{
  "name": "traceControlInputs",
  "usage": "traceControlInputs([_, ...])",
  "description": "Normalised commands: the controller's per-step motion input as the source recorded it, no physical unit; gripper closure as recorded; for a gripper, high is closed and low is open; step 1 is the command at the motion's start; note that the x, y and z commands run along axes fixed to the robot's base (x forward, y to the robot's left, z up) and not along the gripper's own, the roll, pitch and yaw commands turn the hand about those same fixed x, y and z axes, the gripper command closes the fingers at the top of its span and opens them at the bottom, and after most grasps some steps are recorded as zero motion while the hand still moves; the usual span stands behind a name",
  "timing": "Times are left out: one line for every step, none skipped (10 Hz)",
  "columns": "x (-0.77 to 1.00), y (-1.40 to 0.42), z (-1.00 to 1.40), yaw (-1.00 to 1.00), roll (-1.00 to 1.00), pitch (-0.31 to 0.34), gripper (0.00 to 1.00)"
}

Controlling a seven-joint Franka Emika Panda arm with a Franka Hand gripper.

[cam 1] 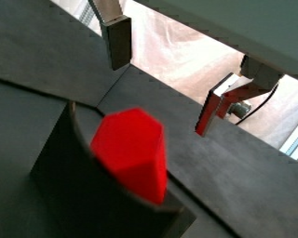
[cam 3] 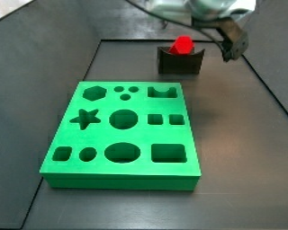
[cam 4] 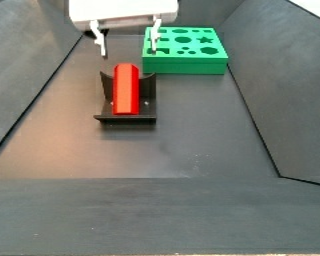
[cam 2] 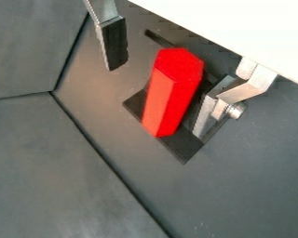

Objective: Pick up the hexagon object. Move up. Place the hexagon object on the fixture. Regrasp the hexagon object. Move to above the board. Insert the hexagon object.
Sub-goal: Regrasp the hexagon object.

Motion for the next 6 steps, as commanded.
traceControlInputs([0.12, 0.02, -1.00, 0.03, 0.08, -0.059, 0.00])
traceControlInputs([0.12, 0.02, -0.99, 0.02, 0.07, -0.054, 0.00])
traceControlInputs([0.11, 0.01, -0.85, 0.01, 0.07, -0.046, 0.00])
traceControlInputs([0.10, 0.01, -0.75, 0.01, 0.07, -0.039, 0.00])
traceControlInputs([0.09, 0.00, -0.57, 0.00, 0.07, -0.025, 0.00])
traceControlInputs([0.08, 0.00, -0.43, 0.00, 0.07, -0.017, 0.00])
